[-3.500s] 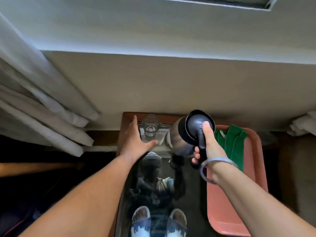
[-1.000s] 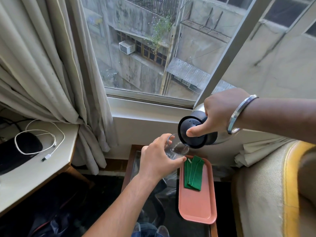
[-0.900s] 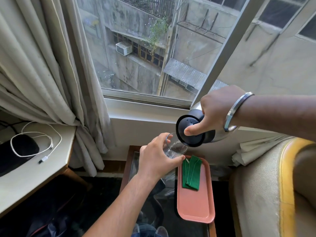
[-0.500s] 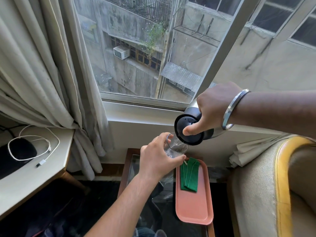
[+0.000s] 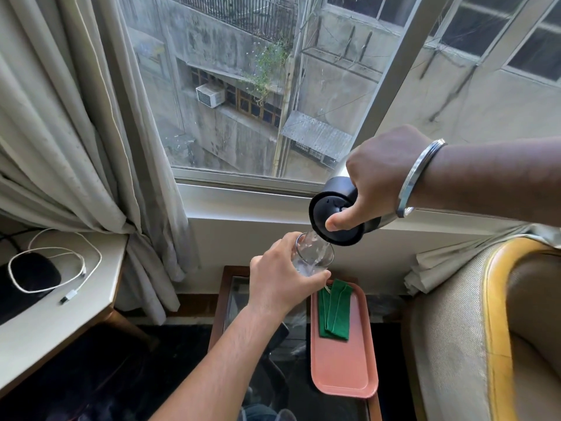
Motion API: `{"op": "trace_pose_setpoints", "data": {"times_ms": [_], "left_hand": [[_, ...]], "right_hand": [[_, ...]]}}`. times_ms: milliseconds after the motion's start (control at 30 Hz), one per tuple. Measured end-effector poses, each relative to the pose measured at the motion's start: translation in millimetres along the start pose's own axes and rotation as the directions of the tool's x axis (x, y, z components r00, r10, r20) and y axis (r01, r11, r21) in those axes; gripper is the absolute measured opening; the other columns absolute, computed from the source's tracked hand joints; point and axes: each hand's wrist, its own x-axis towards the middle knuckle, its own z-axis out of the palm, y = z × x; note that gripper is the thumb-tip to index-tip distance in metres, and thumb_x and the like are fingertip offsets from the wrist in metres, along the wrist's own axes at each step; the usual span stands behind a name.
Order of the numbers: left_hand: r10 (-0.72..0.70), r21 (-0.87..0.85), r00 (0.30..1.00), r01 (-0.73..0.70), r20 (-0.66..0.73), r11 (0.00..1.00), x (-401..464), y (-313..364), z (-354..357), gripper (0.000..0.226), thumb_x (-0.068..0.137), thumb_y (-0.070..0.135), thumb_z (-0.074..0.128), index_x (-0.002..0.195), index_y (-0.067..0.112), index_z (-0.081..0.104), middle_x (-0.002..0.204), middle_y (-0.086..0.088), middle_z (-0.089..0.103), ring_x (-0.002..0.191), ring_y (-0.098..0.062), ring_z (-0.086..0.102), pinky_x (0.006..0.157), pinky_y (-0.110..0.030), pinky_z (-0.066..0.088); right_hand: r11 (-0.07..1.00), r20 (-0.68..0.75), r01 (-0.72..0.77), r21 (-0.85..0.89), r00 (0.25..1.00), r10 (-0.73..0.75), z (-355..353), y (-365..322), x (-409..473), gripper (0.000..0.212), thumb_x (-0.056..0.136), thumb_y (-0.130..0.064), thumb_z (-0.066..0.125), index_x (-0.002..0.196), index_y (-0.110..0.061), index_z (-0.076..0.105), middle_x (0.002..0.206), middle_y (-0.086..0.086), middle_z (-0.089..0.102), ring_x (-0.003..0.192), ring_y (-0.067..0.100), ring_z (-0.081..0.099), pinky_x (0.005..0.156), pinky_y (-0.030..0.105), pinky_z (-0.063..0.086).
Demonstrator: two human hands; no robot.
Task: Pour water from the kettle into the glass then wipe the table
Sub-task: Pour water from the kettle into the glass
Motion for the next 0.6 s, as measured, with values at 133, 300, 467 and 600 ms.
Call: {"op": "trace_pose_setpoints", "data": {"times_ms": [133, 300, 467, 600], "left_hand": [[0.006, -0.005, 1.0, -0.006, -0.015, 1.0, 2.8, 4.2, 1.4, 0.063, 0.066, 0.061, 0.078, 0.121, 0.04, 0.055, 0.104, 0.022, 0.065, 0.094, -0.003, 0.061, 0.089, -0.031, 0.035], [0.013, -0.02, 1.0, -0.014, -0.018, 1.0, 5.3, 7.5, 4.5, 0.061, 0.066, 0.059, 0.078, 0.119, 0.04, 0.055, 0.102, 0.023, 0.064, 0.091, -0.001, 0.06, 0.09, -0.032, 0.037], [0.006, -0.027, 1.0, -0.006, -0.006, 1.0, 7.1, 7.4, 8.3, 0.063, 0.065, 0.061, 0.077, 0.121, 0.04, 0.055, 0.104, 0.022, 0.065, 0.094, -0.001, 0.061, 0.093, -0.034, 0.038], [0.005, -0.028, 1.0, -0.005, -0.003, 1.0, 8.0, 9.8, 9.9, 0.063, 0.066, 0.06, 0.078, 0.121, 0.04, 0.055, 0.105, 0.021, 0.065, 0.095, -0.003, 0.061, 0.092, -0.034, 0.037]], "right_hand": [[1.0, -0.024, 0.006, -0.003, 1.0, -0.006, -1.5, 7.1, -1.6, 0.087, 0.041, -0.098, 0.028, 0.048, -0.015, 0.051, 0.051, 0.002, 0.056, 0.053, 0.024, 0.056, 0.054, 0.029, 0.046], [1.0, -0.012, -0.002, -0.016, 1.0, 0.001, -4.7, 11.8, -4.3, 0.085, 0.043, -0.098, 0.031, 0.047, -0.015, 0.051, 0.047, 0.001, 0.052, 0.051, 0.024, 0.054, 0.051, 0.029, 0.041], [0.999, 0.017, -0.004, 0.049, 1.0, 0.003, -3.9, 14.0, -6.8, 0.088, 0.036, -0.093, 0.029, 0.059, -0.017, 0.065, 0.06, 0.003, 0.065, 0.058, 0.025, 0.058, 0.058, 0.031, 0.048], [0.982, 0.09, -0.056, 0.182, 0.995, 0.04, -1.6, 14.8, -4.6, 0.1, 0.025, -0.087, 0.028, 0.08, -0.018, 0.074, 0.079, 0.008, 0.073, 0.072, 0.029, 0.066, 0.07, 0.037, 0.054]]}}
